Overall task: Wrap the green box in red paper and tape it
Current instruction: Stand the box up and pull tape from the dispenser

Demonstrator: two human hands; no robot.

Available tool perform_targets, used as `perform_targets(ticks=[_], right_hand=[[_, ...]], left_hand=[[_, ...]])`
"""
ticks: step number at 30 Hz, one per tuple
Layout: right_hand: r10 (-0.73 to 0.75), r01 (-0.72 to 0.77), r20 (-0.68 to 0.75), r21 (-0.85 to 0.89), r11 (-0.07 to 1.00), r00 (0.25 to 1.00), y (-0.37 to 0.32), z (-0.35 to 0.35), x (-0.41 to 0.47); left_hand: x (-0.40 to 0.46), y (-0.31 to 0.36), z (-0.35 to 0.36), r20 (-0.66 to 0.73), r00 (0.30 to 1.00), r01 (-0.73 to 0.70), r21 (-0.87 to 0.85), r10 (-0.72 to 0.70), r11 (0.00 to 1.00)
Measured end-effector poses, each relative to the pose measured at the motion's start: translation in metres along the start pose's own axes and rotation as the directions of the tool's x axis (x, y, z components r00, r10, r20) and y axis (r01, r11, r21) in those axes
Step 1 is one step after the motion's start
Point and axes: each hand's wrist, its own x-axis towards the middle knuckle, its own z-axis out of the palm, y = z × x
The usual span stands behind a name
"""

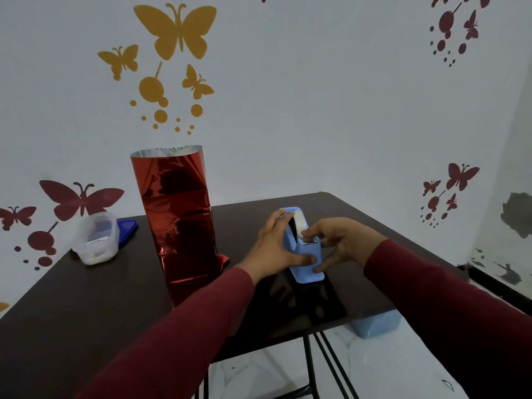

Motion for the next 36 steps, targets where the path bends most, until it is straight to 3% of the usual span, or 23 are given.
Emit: perform_targets(ticks=[6,12,16,25,36], right_hand=[[-0.072,0.068,0.013,0.174,0.982,0.997,-0.006,0.007,0.002],[-0.239,0.288,-0.191,0.294,0.911,0.952,0.029,0.012,-0.005],[-0.333,0.386,-0.202,0.365,0.847,0.921,0.056,0.013,-0.013],[-0.375,0.398,-0.138,0.398,0.827,0.917,0.073,0.009,-0.005],[-0.405,0.431,-0.166,0.492,0.756,0.899,0.079,0.012,-0.002]], left_hand=[[0.0,0.01,-0.005,0.033,0.999,-0.016,0.008,0.016,1.0],[0.003,0.01,-0.012,0.112,0.994,-0.011,0.042,0.007,0.999],[0.001,0.008,-0.014,0.151,0.987,-0.07,0.103,0.054,0.992],[-0.004,0.003,-0.012,0.211,0.976,-0.072,0.092,0.051,0.993],[-0.008,0.006,-0.011,0.232,0.973,-0.049,0.113,0.021,0.992]])
